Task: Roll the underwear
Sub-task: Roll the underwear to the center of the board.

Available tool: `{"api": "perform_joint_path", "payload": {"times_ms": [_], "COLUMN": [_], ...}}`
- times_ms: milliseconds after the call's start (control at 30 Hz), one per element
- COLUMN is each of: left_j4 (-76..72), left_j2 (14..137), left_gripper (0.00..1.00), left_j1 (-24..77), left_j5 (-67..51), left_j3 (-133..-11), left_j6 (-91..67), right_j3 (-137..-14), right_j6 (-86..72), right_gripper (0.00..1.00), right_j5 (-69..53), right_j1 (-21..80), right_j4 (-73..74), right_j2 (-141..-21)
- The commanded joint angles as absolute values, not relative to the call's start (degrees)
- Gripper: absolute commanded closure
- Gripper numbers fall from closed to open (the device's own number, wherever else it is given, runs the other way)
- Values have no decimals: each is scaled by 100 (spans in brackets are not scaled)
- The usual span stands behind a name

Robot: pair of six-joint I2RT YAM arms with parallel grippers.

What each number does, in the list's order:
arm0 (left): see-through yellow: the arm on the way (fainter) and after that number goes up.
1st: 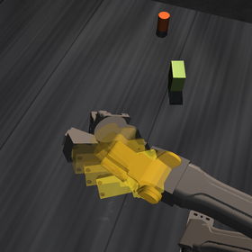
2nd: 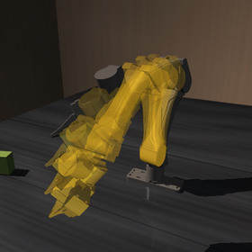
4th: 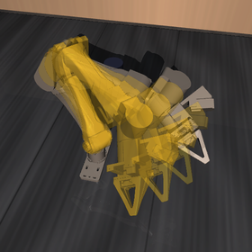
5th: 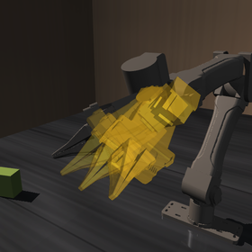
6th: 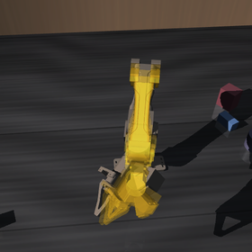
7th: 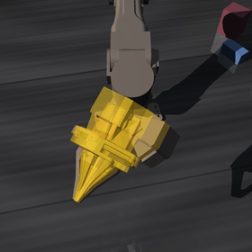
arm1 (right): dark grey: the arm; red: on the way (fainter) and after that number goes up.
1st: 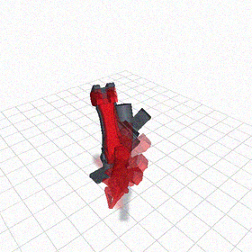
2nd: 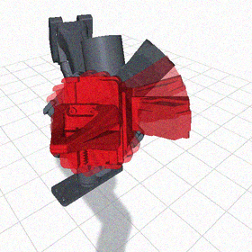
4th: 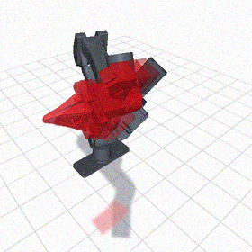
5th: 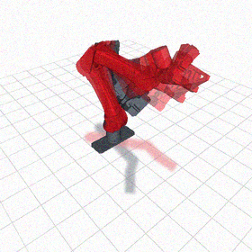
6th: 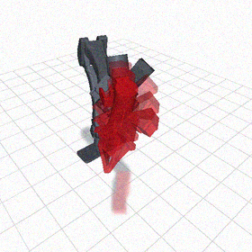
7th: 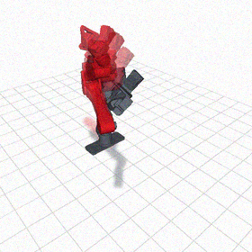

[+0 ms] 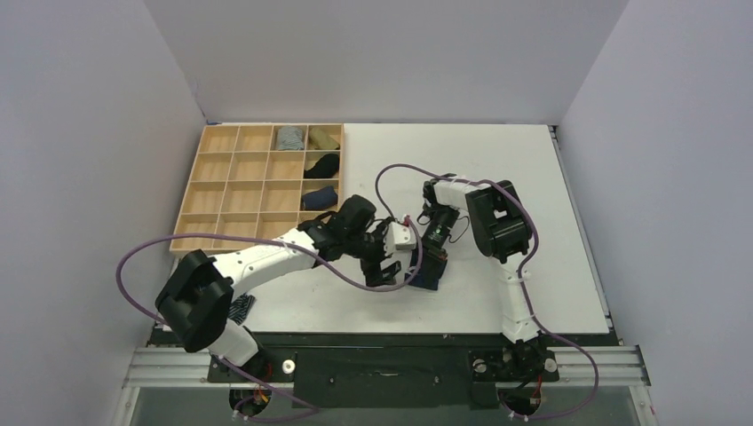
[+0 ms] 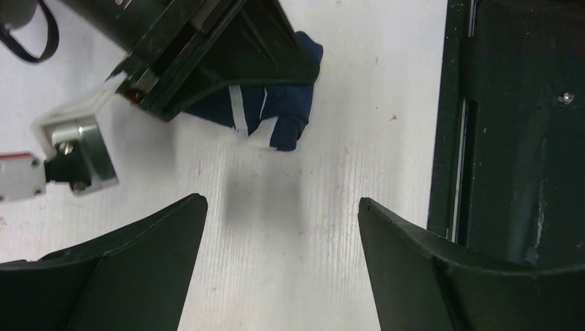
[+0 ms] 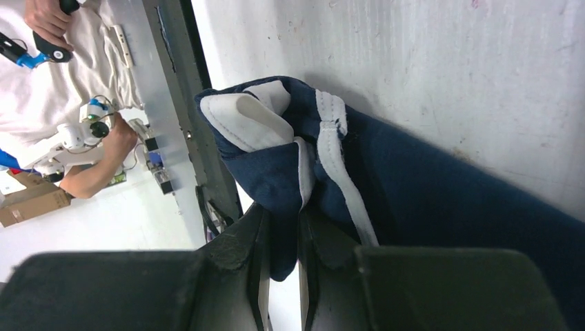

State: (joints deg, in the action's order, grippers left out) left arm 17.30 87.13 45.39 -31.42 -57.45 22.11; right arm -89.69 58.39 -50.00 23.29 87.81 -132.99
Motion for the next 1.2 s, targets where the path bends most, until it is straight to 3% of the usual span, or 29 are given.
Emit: {"api": "perform_joint_path", "payload": {"times_ms": [0, 400, 633, 967, 1167], "left_j4": [1271, 922, 779, 729, 728], "left_j2": [8927, 9856, 10321, 10472, 10649], "left_gripper": [21, 17, 20, 36, 53], "left_j1": [5033, 5776, 5909, 6065, 6113], "left_j5": [-2316, -1885, -1741, -1693, -1714], "left_j3": [-5938, -6311, -6454, -6530, -6585], "left_j6": [2848, 3444, 3472, 3429, 3371], "right_j3": [-9140, -9122, -9112, -9138, -9141], "right_j6": [6053, 5953, 5936, 5914, 5903], "right_gripper": [100, 100, 100, 100, 100], "right_j5": [-5274, -5212, -5224, -5238, -5239], "right_j1": [2336, 2338, 2341, 2333, 2342], "right_j4": [8987, 8976, 8962, 8968, 8970], "right_j2": [-13340, -13434, -13443, -13468, -13473]}}
